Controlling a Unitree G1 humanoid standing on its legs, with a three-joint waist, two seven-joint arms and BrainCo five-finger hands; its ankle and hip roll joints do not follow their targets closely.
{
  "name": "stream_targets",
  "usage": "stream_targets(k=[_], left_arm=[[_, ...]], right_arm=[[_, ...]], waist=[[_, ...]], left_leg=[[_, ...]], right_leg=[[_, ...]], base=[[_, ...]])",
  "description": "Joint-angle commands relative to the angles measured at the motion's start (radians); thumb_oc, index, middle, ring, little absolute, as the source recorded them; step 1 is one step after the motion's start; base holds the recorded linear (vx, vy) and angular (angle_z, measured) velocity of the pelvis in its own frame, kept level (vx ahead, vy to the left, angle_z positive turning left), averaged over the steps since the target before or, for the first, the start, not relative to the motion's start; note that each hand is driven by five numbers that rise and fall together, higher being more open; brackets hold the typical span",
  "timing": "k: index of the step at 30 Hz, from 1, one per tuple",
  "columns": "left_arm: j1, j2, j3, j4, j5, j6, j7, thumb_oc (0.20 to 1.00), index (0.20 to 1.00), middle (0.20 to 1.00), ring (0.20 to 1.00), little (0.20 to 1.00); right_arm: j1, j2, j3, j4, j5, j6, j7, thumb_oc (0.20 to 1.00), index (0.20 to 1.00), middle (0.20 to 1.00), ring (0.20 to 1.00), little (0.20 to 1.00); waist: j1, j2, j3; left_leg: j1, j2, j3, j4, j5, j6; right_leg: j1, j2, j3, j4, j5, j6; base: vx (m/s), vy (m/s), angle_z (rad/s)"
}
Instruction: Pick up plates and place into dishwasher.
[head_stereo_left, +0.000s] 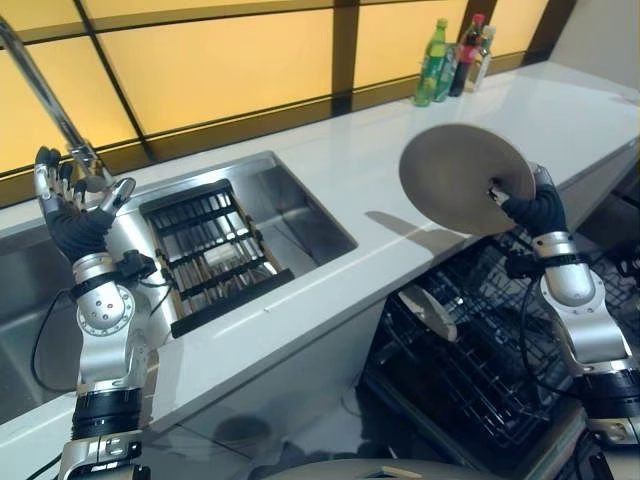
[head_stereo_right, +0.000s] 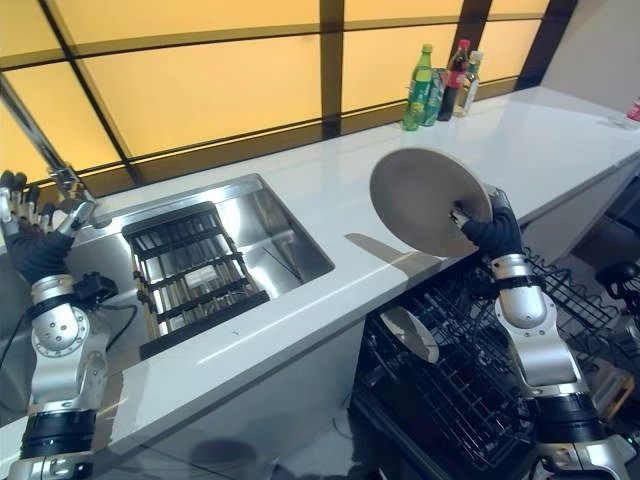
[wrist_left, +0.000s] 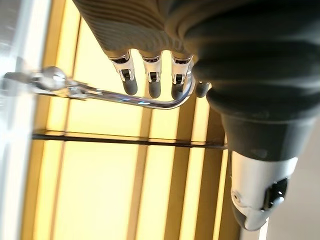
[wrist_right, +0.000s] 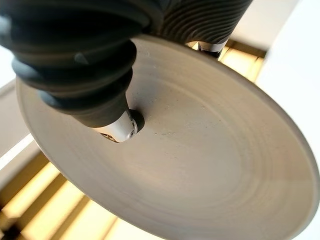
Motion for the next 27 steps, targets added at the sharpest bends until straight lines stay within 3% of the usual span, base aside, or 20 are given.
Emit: stream_targets(k=[1, 4, 6, 12, 20, 27], left_arm=[[0.003, 0.04, 0.022, 0.007, -0.011, -0.039, -0.011, 1.0, 1.0, 1.0, 1.0, 1.0], [0.032, 0.038, 0.038, 0.008, -0.012, -0.041, 0.002, 1.0, 1.0, 1.0, 1.0, 1.0], [0.061, 0.032, 0.055, 0.02, -0.01, -0.047, 0.0, 1.0, 1.0, 1.0, 1.0, 1.0], [0.026, 0.041, 0.027, 0.069, -0.01, -0.037, 0.025, 1.0, 1.0, 1.0, 1.0, 1.0], [-0.09, 0.111, -0.024, 0.092, -0.032, -0.04, 0.095, 1.0, 1.0, 1.0, 1.0, 1.0], [-0.087, 0.107, -0.029, 0.082, -0.024, -0.03, 0.094, 1.0, 1.0, 1.0, 1.0, 1.0]], right_arm=[[-0.03, -0.041, -0.03, 0.022, -0.065, -0.062, -0.072, 0.2, 0.2, 0.2, 0.2, 0.2], [-0.021, -0.032, -0.025, 0.063, -0.054, -0.052, -0.057, 0.2, 0.2, 0.2, 0.2, 0.2], [-0.017, -0.029, -0.014, 0.1, -0.053, -0.049, -0.055, 0.2, 0.2, 0.2, 0.2, 0.2], [0.01, -0.025, -0.007, 0.189, -0.034, -0.082, -0.074, 0.2, 0.2, 0.2, 0.2, 0.2], [-0.129, -0.113, 0.048, 0.305, -0.043, -0.079, -0.212, 0.2, 0.2, 0.2, 0.2, 0.2], [-0.157, -0.181, 0.06, 0.365, -0.077, -0.08, -0.207, 0.2, 0.2, 0.2, 0.2, 0.2]], waist=[[-0.007, -0.024, -0.019], [0.024, -0.011, -0.004], [0.041, -0.006, 0.004], [0.022, 0.018, 0.044], [0.016, 0.053, 0.157], [0.015, 0.08, 0.183]], left_leg=[[-0.164, -0.062, -0.102, 0.028, 0.076, 0.001], [-0.203, -0.106, -0.152, -0.042, 0.119, 0.004], [-0.211, -0.131, -0.196, -0.046, 0.109, 0.009], [-0.226, -0.14, -0.165, -0.011, 0.085, 0.011], [-0.319, -0.208, -0.187, 0.014, 0.071, 0.016], [-0.357, -0.227, -0.186, 0.045, 0.059, 0.011]], right_leg=[[0.03, 0.007, 0.016, 0.087, -0.108, -0.01], [0.057, 0.013, 0.045, 0.077, -0.124, -0.004], [0.065, 0.008, 0.066, 0.078, -0.14, -0.001], [0.023, -0.024, 0.042, 0.111, -0.144, 0.01], [-0.071, -0.077, 0.034, 0.143, -0.146, 0.036], [-0.101, -0.106, 0.039, 0.155, -0.154, 0.047]], base=[[0.16, 0.031, -0.06], [0.24, 0.075, -0.24], [0.25, 0.094, -0.58], [0.1, 0.055, -0.34], [-0.1, 0.015, 0.06], [0.05, 0.013, 0.02]])
